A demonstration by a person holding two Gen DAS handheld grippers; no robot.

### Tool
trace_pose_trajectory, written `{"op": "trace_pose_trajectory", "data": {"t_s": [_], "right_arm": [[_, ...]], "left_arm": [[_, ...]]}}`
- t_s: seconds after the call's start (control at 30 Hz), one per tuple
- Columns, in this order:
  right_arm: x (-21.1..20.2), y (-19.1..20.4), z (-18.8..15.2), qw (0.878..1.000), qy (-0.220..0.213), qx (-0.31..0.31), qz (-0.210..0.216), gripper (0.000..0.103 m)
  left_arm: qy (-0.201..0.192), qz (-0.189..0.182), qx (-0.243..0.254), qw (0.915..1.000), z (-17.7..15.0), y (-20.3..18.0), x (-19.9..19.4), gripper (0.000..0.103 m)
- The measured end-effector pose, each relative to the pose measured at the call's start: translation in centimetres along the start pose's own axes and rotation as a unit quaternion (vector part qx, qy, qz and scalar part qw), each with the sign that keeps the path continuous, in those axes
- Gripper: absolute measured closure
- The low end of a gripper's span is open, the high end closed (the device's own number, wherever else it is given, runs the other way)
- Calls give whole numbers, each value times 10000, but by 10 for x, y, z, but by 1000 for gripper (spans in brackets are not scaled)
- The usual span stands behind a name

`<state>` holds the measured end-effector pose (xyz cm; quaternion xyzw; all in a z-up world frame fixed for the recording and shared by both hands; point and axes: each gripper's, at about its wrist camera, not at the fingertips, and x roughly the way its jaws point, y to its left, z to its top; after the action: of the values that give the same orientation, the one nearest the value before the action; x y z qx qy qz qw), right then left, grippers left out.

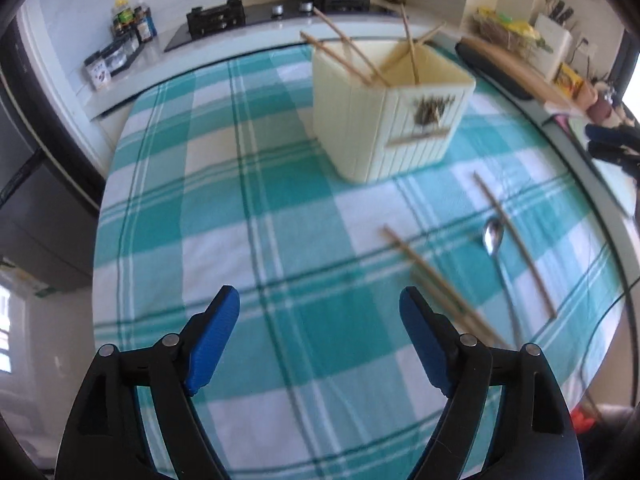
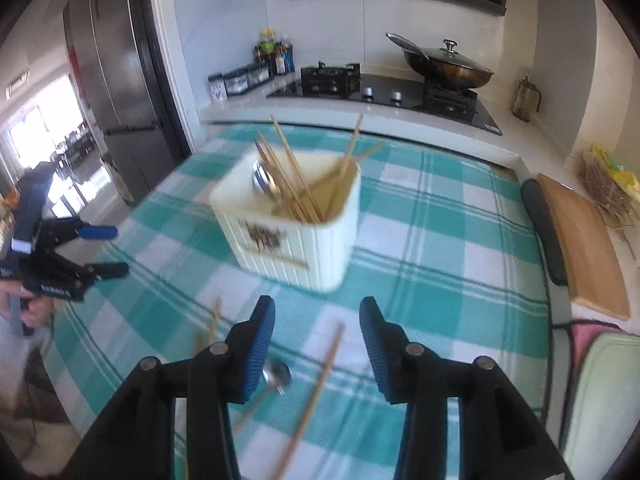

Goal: Organize utensils
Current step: 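Move both open tools back away from the holder over the cloth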

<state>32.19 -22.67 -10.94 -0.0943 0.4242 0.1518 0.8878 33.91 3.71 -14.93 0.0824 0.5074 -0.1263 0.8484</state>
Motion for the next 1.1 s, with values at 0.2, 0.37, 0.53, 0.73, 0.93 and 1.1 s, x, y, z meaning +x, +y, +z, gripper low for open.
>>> {"op": "trace_pose_trajectory", "data": {"t_s": [0.2, 0.37, 0.53, 0.73, 0.93, 1.1], "right_arm": [[-17, -6, -99, 9880, 602, -559, -1306, 57], [0, -17, -150, 9936, 473, 604, -829, 57], [15, -12, -177, 9889, 187, 1445, -283, 57], [30, 6, -172, 9915, -7, 1282, -244, 57], [46, -13, -150, 9873, -172, 481, -1507, 57], [81, -88, -143, 9765, 224, 1070, -1858, 57]], "left_arm": [[229, 68, -814, 9964, -75, -2, 33, 20], [-120, 257, -1460, 9889, -93, -13, 50, 19], [-347, 615, -1384, 9879, -92, -30, 54, 12], [-478, 773, -1316, 9871, -94, -35, 56, 7], [-522, 852, -1613, 9818, -100, -25, 57, 4], [-514, 884, -1592, 9819, -99, -26, 59, 3]]}}
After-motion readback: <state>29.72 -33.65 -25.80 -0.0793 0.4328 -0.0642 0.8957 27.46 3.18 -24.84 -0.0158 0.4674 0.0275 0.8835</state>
